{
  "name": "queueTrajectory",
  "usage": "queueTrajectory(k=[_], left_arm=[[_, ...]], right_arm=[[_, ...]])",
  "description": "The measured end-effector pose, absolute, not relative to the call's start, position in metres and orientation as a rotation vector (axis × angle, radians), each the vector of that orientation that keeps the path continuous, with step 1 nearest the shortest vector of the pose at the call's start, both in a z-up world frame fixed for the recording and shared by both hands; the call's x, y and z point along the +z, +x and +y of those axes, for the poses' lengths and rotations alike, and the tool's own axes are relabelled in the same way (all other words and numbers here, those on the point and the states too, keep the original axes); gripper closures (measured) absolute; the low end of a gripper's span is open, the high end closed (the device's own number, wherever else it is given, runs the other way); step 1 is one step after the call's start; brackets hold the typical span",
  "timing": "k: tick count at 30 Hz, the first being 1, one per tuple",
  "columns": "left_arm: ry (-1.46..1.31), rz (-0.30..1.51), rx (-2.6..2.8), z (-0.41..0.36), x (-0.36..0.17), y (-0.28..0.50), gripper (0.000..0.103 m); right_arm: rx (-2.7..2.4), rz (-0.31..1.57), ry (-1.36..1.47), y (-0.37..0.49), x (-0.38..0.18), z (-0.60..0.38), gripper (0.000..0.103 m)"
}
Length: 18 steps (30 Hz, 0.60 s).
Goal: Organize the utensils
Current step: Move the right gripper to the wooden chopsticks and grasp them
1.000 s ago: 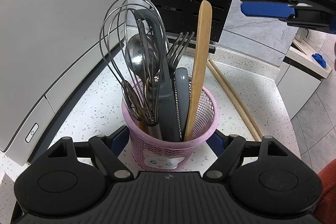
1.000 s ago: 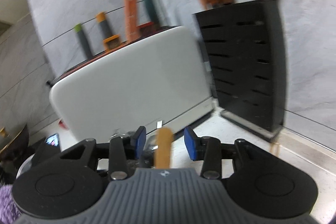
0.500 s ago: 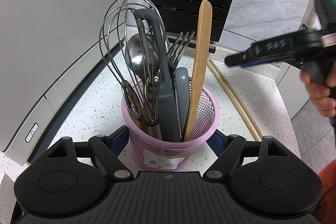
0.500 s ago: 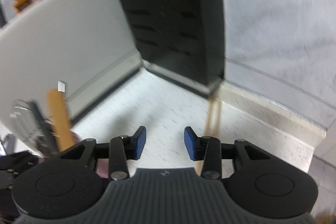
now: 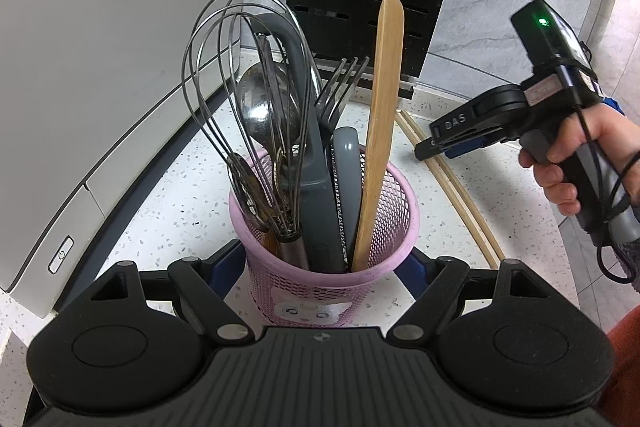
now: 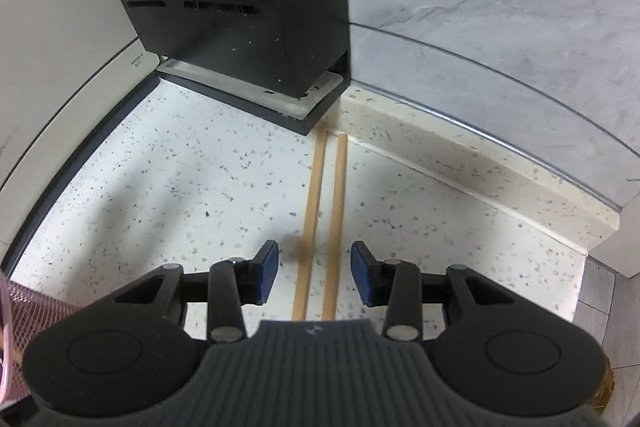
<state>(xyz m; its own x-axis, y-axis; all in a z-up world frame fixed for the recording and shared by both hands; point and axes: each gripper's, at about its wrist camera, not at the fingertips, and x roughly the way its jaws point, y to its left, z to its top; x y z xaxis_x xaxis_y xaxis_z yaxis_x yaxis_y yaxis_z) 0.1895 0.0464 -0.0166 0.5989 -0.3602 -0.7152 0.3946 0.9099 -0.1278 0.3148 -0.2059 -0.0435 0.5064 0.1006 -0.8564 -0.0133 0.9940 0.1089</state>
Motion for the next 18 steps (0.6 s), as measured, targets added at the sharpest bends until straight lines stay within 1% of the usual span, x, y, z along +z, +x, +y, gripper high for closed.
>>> queueTrajectory(k=[4, 7, 8, 11, 12, 13, 18], left_arm=[[0.045, 0.819, -0.438, 0.046, -0.017, 0.19, 0.01], [0.045, 0.819, -0.438, 0.047, -0.017, 0.19, 0.01], [0.045, 0.819, -0.438, 0.047, -0.017, 0.19, 0.01], [0.045, 0.819, -0.438, 0.047, -0.017, 0.19, 0.01], [0.046, 0.819, -0.438, 0.047, -0.017, 0.19, 0.01], [0.045, 0.819, -0.438, 0.047, -0.017, 0.19, 0.01], [0.046, 0.819, -0.438, 0.047, -0.017, 0.19, 0.01]], right_arm=[[0.064, 1.052, 0.046, 0.318, -0.048, -0.195, 0.065], [0.084, 1.046, 0.014, 0.318, -0.048, -0.188, 0.074], [0.1, 1.044, 0.008, 0.317, -0.048, -0.186, 0.079], [0.142, 1.037, -0.013, 0.313, -0.047, -0.177, 0.084], [0.161, 1.034, -0.028, 0.312, -0.047, -0.174, 0.09], [0.173, 1.031, -0.049, 0.311, -0.047, -0.17, 0.093], [0.272, 1.025, -0.101, 0.301, -0.047, -0.155, 0.094]])
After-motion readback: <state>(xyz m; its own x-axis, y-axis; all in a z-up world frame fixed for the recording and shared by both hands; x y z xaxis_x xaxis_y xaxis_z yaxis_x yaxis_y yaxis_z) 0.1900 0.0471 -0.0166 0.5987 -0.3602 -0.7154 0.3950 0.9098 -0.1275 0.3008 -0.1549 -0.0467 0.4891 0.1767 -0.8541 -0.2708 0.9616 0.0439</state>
